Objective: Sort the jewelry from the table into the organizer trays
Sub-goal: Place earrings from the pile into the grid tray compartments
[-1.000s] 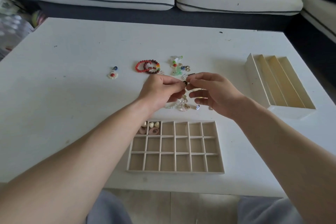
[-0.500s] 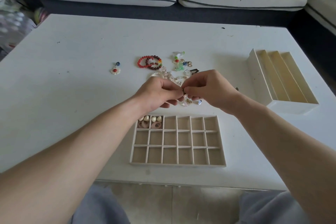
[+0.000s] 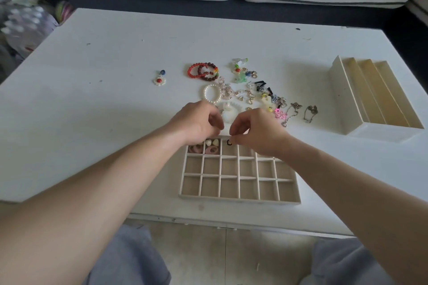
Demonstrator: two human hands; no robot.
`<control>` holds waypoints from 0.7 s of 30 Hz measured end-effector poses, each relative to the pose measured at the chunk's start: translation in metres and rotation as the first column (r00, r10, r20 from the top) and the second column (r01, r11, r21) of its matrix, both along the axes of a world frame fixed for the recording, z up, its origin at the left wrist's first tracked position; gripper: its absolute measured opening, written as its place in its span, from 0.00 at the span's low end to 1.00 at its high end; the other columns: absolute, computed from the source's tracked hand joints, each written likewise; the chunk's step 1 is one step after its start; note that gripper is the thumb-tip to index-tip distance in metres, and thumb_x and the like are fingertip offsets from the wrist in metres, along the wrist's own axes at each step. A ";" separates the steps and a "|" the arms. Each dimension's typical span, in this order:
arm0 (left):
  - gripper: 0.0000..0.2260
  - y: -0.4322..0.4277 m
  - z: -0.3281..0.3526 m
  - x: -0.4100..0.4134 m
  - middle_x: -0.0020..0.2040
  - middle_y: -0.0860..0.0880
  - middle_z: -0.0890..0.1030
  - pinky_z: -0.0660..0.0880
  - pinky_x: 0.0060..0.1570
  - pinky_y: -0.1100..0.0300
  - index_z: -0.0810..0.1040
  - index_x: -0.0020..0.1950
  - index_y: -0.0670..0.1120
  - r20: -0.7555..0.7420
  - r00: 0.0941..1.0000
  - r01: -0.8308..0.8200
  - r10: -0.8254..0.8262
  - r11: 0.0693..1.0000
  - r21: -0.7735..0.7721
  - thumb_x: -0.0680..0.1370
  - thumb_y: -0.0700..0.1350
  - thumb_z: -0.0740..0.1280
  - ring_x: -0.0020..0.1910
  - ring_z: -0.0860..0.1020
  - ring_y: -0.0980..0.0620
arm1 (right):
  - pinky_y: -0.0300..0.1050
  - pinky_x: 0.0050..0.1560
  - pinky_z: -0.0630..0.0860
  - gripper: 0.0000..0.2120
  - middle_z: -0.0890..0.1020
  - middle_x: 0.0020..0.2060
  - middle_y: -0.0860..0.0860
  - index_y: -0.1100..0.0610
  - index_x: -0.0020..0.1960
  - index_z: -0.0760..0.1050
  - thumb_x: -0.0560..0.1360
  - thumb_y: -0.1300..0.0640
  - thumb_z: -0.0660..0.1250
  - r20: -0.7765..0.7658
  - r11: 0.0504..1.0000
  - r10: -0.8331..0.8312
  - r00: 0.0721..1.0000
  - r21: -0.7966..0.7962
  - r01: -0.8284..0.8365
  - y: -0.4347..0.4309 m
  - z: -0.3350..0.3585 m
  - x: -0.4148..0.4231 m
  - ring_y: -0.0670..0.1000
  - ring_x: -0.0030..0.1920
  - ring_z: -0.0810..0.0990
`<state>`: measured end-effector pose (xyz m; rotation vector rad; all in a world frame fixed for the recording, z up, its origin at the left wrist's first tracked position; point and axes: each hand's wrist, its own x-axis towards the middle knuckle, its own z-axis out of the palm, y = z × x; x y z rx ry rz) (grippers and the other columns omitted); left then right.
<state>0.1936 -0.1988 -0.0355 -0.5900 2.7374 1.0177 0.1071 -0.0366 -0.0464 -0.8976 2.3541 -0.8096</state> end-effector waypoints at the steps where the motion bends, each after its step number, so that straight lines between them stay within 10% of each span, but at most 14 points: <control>1: 0.10 0.000 -0.001 0.001 0.48 0.56 0.83 0.74 0.44 0.63 0.81 0.40 0.57 0.010 1.000 0.012 -0.012 1.000 -0.010 0.75 0.41 0.74 0.48 0.80 0.55 | 0.42 0.44 0.80 0.09 0.85 0.38 0.46 0.46 0.38 0.81 0.70 0.59 0.78 -0.015 1.000 -0.005 1.000 0.015 0.005 -0.001 -0.001 0.003 0.46 0.42 0.83; 7: 0.08 0.000 -0.004 0.004 0.40 0.60 0.80 0.68 0.32 0.75 0.84 0.44 0.54 0.016 0.998 0.061 -0.061 0.998 -0.005 0.76 0.40 0.72 0.39 0.78 0.60 | 0.42 0.40 0.78 0.08 0.81 0.36 0.40 0.45 0.39 0.80 0.72 0.55 0.77 -0.135 0.992 -0.045 0.990 0.114 0.061 -0.008 0.001 0.017 0.45 0.40 0.82; 21: 0.15 0.001 -0.001 0.004 0.37 0.58 0.79 0.71 0.31 0.67 0.86 0.46 0.57 0.089 0.989 0.123 -0.121 0.992 -0.017 0.77 0.36 0.68 0.33 0.77 0.57 | 0.47 0.49 0.78 0.07 0.84 0.46 0.46 0.44 0.50 0.82 0.75 0.55 0.72 -0.273 0.962 0.054 0.961 0.272 0.023 -0.009 -0.001 0.028 0.51 0.49 0.82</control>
